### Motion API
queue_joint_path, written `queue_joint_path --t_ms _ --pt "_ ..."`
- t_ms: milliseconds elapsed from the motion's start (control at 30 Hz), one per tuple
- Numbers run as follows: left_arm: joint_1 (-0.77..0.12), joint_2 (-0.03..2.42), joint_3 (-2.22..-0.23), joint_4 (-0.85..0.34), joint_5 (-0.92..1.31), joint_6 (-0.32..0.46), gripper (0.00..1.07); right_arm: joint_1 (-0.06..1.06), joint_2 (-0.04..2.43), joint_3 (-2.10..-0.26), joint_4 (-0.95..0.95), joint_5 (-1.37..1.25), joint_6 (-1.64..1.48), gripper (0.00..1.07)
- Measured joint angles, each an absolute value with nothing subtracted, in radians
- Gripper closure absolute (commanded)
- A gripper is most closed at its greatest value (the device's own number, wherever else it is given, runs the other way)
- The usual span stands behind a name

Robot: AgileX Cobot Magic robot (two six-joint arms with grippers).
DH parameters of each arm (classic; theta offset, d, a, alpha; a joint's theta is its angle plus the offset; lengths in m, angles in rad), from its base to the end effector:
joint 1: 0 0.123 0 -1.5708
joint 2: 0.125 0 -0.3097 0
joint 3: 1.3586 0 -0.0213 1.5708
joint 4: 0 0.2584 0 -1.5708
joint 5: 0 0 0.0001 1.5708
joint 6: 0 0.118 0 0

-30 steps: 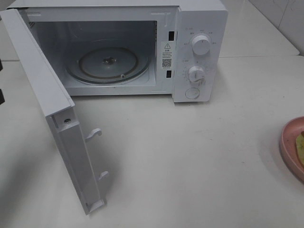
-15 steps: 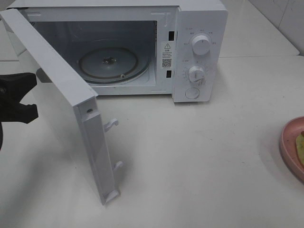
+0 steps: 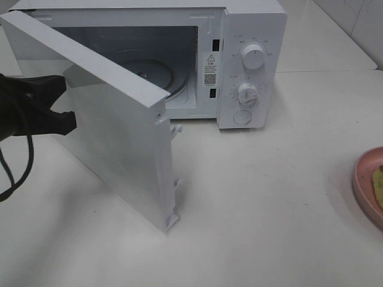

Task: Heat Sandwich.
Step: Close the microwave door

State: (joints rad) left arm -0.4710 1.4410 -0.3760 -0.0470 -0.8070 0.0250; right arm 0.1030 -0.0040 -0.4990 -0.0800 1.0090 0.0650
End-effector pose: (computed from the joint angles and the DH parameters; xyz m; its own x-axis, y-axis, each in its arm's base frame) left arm 0.2485 -0.1220 0.2101 -0.1551 0.0706 -0.9854 0.4226 0.9063 -0.0016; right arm 0.0038 -0.0076 0.2741 -0.4040 -0.0194 -0.9145 -0.0321 0.9995 -0.0070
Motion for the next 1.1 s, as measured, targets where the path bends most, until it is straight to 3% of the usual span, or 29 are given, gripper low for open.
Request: queue_joint_path --t_ms 433,667,900,1100 --pt "-0.615 1.604 -0.560 -0.186 -0.801 0.072 1.07 0.103 -0.004 -0.499 -0.080 1.009 0.065 0.32" --pt "-0.706 1.705 -0.696 -0.365 -0.772 0.188 1.07 0.103 -0.004 -0.499 -0.080 1.009 0.065 0.32" --pt "-0.749 1.778 -0.792 -0.484 -0.768 0.241 1.07 0.103 -0.004 -0.499 -0.080 1.009 0.065 0.32" --pt "-0.791 1.861 -0.928 -0.606 -0.755 0.339 1.07 0.103 -0.004 -0.499 -0.080 1.009 0.065 0.32"
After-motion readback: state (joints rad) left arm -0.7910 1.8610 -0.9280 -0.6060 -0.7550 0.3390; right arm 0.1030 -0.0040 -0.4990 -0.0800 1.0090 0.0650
